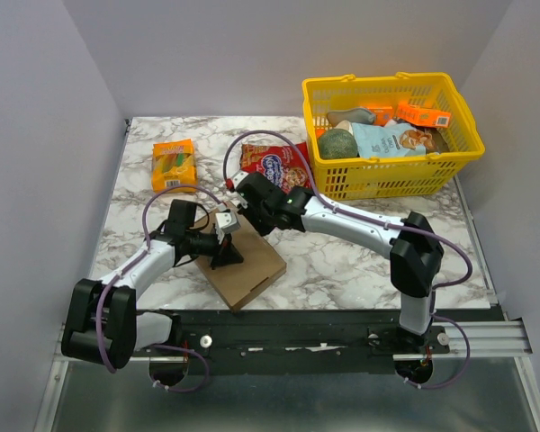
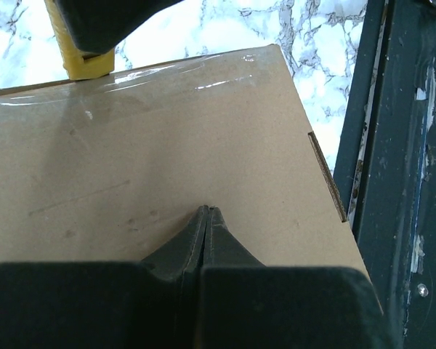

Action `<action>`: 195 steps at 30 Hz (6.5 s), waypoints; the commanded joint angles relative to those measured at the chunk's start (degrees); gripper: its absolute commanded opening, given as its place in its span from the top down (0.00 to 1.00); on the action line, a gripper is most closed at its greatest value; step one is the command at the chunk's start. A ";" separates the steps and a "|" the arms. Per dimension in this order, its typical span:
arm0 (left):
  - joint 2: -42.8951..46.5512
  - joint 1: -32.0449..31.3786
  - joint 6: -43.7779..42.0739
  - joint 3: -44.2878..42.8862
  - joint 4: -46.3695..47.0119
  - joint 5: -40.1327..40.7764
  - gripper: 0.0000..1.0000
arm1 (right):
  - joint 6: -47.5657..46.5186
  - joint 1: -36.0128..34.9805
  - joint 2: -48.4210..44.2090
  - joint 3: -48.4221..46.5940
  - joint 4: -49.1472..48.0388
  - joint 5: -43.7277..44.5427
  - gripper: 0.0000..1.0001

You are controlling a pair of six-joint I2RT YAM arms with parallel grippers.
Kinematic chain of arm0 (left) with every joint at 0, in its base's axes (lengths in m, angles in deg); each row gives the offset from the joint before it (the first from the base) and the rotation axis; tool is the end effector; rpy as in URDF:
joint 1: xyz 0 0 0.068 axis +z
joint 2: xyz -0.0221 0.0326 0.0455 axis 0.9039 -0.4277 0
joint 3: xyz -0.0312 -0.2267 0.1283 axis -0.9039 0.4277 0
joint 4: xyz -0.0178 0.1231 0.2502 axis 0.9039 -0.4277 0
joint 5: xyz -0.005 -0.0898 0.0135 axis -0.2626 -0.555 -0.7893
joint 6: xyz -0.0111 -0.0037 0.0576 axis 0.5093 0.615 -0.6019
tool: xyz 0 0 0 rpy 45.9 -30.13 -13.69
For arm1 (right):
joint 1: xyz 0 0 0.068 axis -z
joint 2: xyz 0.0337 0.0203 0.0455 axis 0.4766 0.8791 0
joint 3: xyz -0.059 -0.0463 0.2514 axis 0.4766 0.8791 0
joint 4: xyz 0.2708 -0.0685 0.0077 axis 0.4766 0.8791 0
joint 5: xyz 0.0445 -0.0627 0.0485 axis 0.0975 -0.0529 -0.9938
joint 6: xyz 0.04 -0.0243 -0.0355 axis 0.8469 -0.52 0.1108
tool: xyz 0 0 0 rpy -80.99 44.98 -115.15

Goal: Unpack the express box

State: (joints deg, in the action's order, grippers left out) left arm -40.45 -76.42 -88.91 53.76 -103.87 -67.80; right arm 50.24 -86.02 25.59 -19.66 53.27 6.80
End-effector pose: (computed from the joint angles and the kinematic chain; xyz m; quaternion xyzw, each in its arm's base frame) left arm 0.2216 -0.0823 0.1501 0.4239 0.7413 -0.4078 0.3233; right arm 0.2432 0.3689 0.2405 -0.3918 0.8597 0.0959 0.3135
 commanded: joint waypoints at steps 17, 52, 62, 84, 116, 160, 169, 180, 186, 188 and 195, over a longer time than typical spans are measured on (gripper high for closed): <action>-2.14 0.23 -18.70 -3.09 -11.96 1.74 0.84 | -16.13 -0.71 9.91 -11.64 -8.83 -13.65 1.00; -11.51 11.22 4.78 -15.46 -13.85 2.64 1.00 | -10.86 -0.45 1.99 -2.41 -3.82 -10.22 1.00; -28.59 13.42 7.93 -24.52 -16.96 5.53 1.00 | -11.82 -0.45 4.79 -4.60 -6.02 -7.06 1.00; -23.85 14.91 23.94 -19.16 -2.71 23.46 1.00 | -8.41 -0.54 -0.99 -1.81 3.74 -2.48 1.00; -22.11 14.47 23.42 -18.54 -0.51 13.40 0.93 | -5.59 -0.80 -11.72 12.89 7.69 -10.39 0.99; -16.38 20.54 -20.02 -20.83 -41.92 24.34 0.98 | -15.42 0.43 -23.76 13.34 -2.85 -16.90 1.00; -24.55 17.81 -17.02 -29.70 -42.43 23.20 0.98 | -18.86 0.34 -22.62 10.42 -2.59 -12.34 1.00; -27.54 15.79 -14.30 -33.40 -42.70 21.71 0.98 | -8.40 -0.45 -15.50 4.01 -2.67 8.49 1.00; -26.93 15.70 -9.99 -32.96 -40.95 27.58 0.99 | -17.88 0.34 -15.06 12.59 -7.16 12.72 1.00; -26.93 15.70 -8.15 -33.92 -40.60 29.00 1.00 | -19.73 0.34 -15.41 16.73 -9.25 11.41 1.00; -30.44 15.70 -4.89 -41.38 -38.40 34.27 1.00 | -22.20 0.26 -12.87 20.89 -12.17 4.46 1.00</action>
State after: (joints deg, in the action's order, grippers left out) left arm -68.12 -60.43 -96.89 17.46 -145.18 -37.71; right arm 30.61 -85.76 10.95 2.31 44.75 14.41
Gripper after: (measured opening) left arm 0.009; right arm 0.223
